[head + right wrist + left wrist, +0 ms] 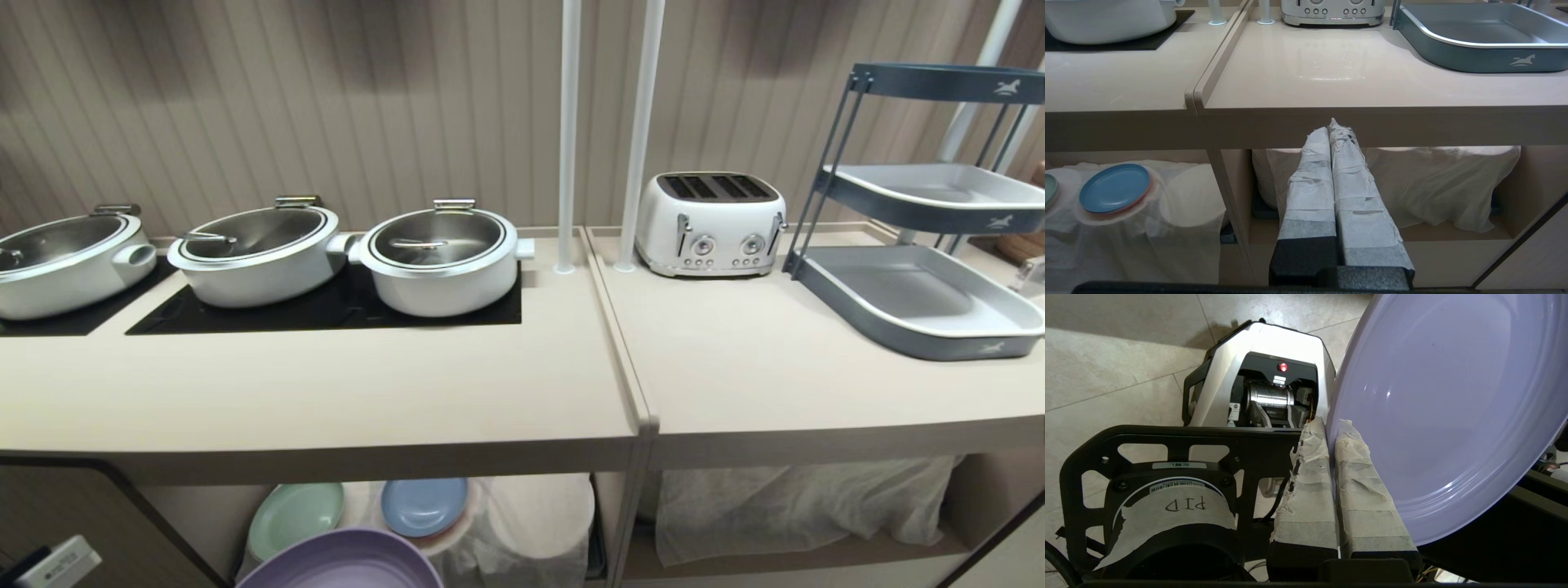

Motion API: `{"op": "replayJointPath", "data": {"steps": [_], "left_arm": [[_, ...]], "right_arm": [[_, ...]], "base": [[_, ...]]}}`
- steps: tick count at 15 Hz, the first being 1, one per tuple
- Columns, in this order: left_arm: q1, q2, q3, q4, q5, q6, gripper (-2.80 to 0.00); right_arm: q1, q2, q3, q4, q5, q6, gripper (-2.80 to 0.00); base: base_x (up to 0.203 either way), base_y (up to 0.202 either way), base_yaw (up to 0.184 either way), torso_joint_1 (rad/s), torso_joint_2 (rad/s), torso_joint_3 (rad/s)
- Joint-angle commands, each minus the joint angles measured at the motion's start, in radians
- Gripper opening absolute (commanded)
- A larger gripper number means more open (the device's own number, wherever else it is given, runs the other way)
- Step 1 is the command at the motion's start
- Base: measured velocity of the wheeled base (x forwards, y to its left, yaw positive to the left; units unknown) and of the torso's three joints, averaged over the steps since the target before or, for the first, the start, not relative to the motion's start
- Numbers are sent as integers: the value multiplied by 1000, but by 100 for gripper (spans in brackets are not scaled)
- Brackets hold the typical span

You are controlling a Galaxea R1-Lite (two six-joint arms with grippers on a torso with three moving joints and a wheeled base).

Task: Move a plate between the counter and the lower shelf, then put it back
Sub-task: Put the plate in the cupboard

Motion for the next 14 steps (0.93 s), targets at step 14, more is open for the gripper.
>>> {"op": "replayJointPath", "data": {"steps": [14], "left_arm": [[-1,-2,-6,0,-6,1,-280]], "right_arm": [[0,0,0,0,0,-1,-280]], "base": [[0,0,0,0,0,0]]}}
